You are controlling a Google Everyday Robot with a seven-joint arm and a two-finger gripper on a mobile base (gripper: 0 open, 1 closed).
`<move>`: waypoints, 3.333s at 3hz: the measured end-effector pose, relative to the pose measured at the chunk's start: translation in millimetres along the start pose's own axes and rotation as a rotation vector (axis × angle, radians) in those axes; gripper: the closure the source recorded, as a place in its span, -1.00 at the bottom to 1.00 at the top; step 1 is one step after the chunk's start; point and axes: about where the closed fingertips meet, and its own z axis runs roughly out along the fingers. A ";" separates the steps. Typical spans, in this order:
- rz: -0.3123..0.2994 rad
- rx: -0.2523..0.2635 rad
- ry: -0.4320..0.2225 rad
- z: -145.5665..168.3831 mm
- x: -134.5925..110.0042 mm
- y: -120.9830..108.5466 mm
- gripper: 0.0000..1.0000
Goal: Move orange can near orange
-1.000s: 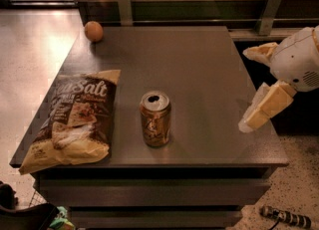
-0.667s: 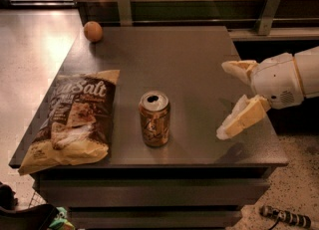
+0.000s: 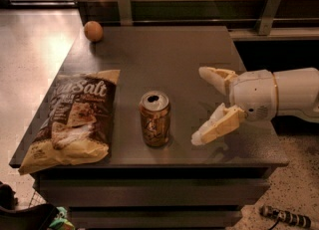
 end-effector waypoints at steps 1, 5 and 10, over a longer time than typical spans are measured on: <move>0.002 -0.006 -0.019 5.9 -3.3 3.9 -1.00; 0.012 -0.040 -0.162 54.7 19.6 13.9 -1.00; -0.069 -0.102 -0.267 86.1 -2.6 27.8 -0.24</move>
Offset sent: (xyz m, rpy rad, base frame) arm -0.0002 0.0054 0.0007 0.0607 -0.0115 0.0055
